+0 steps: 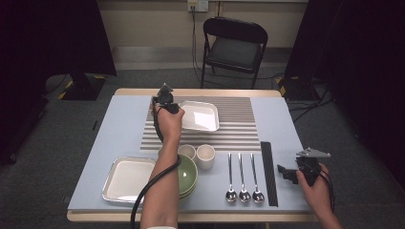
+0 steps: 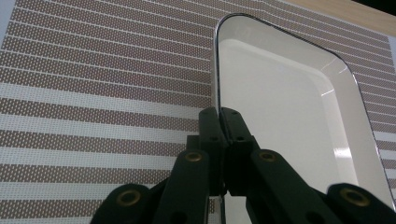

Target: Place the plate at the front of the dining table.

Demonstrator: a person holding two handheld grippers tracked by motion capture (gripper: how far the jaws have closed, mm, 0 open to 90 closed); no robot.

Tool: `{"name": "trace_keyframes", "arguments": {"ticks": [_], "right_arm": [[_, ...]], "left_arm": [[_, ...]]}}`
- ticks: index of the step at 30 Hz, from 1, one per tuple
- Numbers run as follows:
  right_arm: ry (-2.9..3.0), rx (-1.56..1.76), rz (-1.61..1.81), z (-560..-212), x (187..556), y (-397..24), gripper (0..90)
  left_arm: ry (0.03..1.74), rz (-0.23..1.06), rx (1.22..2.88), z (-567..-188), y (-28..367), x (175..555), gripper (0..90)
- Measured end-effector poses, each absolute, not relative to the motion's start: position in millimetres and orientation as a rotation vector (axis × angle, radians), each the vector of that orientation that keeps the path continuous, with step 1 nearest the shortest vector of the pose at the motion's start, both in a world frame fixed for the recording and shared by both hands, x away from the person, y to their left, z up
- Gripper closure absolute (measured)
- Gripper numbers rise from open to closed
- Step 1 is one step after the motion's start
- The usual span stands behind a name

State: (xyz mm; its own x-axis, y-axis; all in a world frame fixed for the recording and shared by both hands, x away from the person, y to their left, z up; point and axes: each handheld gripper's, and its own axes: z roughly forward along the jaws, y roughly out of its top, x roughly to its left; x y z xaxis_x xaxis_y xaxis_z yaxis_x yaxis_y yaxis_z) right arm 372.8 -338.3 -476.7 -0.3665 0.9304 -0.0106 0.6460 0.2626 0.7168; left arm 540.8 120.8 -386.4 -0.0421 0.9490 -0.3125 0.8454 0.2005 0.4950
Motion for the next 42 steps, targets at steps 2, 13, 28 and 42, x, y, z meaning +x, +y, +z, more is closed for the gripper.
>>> {"name": "trace_keyframes", "arguments": {"ticks": [2, 13, 28, 42], "right_arm": [[2.106, 1.427, 0.88, -476.7, 372.8, -338.3, 11.9], [2.105, 1.426, 0.882, -476.8, 372.8, -338.2, 11.9], [2.106, 1.424, 0.882, -476.8, 372.8, -338.4, 11.9], [2.106, 1.428, 0.88, -476.7, 372.8, -338.2, 11.9]], "left_arm": [[1.91, 0.233, 1.663, -387.1, 120.6, 540.8, 88.7], [1.924, 0.242, 1.673, -389.4, 114.1, 541.8, 88.7], [1.935, 0.252, 1.692, -394.3, 104.6, 543.1, 88.7], [1.941, 0.253, 1.712, -399.6, 97.2, 544.8, 88.3]]}}
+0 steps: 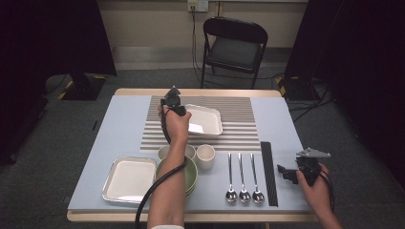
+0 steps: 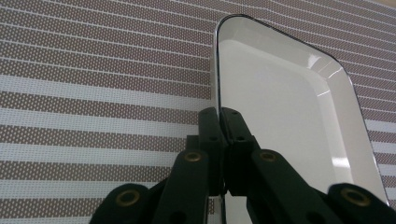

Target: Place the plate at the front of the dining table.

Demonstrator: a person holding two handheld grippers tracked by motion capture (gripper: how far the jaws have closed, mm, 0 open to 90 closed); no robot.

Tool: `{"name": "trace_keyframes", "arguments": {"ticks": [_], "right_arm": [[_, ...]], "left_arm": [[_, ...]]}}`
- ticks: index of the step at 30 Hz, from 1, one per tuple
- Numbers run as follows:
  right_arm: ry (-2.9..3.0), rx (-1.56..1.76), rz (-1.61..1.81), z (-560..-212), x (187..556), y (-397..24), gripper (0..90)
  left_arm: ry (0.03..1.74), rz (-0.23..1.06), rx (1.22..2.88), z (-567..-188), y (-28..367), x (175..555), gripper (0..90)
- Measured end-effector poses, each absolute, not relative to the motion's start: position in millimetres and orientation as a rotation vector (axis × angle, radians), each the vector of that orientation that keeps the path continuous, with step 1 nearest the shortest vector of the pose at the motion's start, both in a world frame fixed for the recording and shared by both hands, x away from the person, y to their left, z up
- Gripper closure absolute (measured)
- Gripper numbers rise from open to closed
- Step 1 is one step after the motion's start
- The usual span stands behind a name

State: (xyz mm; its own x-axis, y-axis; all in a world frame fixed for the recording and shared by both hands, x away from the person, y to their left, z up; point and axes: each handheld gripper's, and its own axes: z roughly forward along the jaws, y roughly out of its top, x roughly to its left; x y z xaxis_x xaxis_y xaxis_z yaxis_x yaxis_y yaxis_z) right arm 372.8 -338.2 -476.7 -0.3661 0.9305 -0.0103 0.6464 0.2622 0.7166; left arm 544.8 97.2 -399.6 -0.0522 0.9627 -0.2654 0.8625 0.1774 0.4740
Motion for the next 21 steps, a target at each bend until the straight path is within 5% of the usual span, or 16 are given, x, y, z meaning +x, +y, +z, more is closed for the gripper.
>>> {"name": "trace_keyframes", "arguments": {"ticks": [21], "right_arm": [[2.105, 1.428, 0.881, -476.7, 372.8, -338.3, 11.9]], "left_arm": [[1.952, 0.221, 1.754, -404.3, 95.4, 547.1, 88.4]]}}
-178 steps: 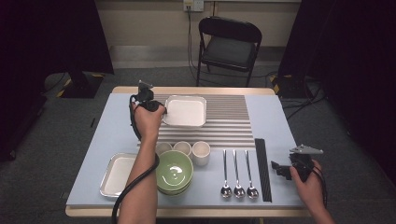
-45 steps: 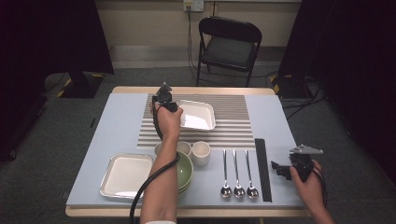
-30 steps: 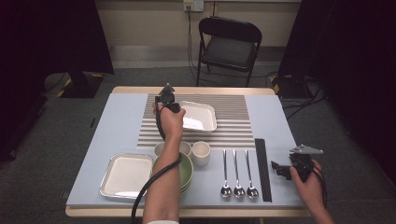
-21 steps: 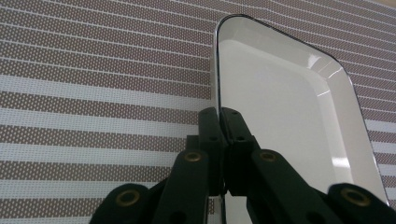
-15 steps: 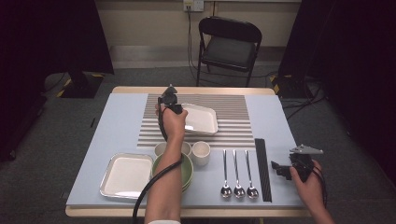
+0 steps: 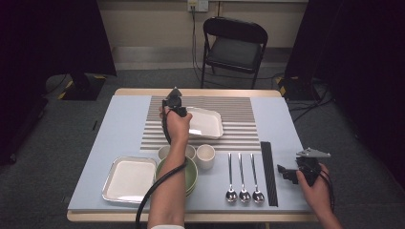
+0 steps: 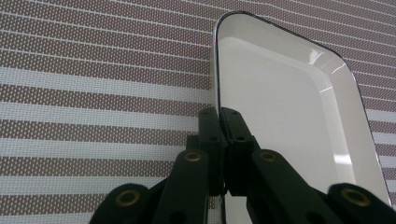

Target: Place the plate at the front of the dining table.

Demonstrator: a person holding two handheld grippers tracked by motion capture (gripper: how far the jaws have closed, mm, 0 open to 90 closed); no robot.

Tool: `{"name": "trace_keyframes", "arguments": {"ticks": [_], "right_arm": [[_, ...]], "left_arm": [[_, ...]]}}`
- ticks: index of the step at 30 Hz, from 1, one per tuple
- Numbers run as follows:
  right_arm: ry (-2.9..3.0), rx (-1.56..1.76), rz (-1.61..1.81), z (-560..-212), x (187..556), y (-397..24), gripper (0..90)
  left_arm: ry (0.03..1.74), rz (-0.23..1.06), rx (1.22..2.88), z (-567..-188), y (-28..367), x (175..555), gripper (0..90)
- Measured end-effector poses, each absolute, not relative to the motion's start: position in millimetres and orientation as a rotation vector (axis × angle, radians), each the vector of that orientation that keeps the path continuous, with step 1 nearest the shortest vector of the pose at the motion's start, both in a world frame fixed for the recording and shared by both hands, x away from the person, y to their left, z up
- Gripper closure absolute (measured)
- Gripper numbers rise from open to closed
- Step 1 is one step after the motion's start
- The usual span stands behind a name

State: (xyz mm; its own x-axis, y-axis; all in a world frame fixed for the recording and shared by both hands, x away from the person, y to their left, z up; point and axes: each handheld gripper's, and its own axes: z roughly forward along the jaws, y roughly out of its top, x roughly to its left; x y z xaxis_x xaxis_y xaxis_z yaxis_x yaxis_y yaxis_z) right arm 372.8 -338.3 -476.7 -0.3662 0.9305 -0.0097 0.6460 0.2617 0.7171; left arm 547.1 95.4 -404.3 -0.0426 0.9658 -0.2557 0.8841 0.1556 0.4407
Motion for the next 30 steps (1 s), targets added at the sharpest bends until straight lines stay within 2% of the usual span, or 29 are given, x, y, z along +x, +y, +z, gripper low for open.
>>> {"name": "trace_keyframes", "arguments": {"ticks": [30], "right_arm": [[2.104, 1.426, 0.883, -476.8, 372.8, -338.3, 11.9]], "left_arm": [[1.952, 0.197, 1.789, -409.4, 95.0, 548.4, 88.5]]}}
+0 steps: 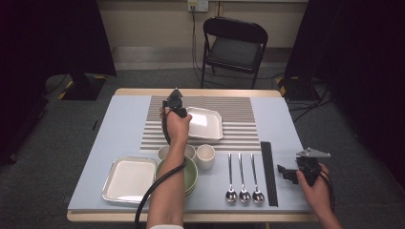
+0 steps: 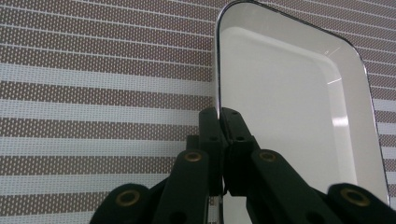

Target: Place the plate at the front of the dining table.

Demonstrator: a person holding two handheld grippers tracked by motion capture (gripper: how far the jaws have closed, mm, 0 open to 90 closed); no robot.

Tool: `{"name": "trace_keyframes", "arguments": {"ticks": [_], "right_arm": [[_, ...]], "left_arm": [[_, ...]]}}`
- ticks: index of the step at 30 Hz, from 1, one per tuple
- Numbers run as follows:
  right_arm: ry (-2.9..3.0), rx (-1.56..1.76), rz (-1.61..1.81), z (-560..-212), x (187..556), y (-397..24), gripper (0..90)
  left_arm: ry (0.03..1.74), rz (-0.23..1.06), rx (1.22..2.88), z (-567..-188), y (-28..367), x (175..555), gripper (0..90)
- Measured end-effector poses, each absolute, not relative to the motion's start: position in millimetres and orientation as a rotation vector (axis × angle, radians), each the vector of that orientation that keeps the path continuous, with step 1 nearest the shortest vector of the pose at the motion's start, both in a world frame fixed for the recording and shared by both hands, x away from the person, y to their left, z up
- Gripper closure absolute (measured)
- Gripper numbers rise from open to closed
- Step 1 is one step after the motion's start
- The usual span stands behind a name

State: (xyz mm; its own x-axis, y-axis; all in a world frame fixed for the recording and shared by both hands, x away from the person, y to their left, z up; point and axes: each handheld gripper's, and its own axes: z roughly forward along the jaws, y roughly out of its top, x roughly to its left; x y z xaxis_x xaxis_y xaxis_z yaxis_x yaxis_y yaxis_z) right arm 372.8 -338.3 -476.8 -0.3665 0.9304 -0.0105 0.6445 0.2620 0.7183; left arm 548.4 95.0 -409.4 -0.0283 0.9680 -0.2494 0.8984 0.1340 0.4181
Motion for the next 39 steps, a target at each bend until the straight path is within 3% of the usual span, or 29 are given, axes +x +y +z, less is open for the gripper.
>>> {"name": "trace_keyframes", "arguments": {"ticks": [39], "right_arm": [[2.106, 1.426, 0.881, -476.7, 372.8, -338.4, 11.9]], "left_arm": [[1.941, 0.177, 1.798, -406.8, 98.7, 548.1, 86.8]]}}
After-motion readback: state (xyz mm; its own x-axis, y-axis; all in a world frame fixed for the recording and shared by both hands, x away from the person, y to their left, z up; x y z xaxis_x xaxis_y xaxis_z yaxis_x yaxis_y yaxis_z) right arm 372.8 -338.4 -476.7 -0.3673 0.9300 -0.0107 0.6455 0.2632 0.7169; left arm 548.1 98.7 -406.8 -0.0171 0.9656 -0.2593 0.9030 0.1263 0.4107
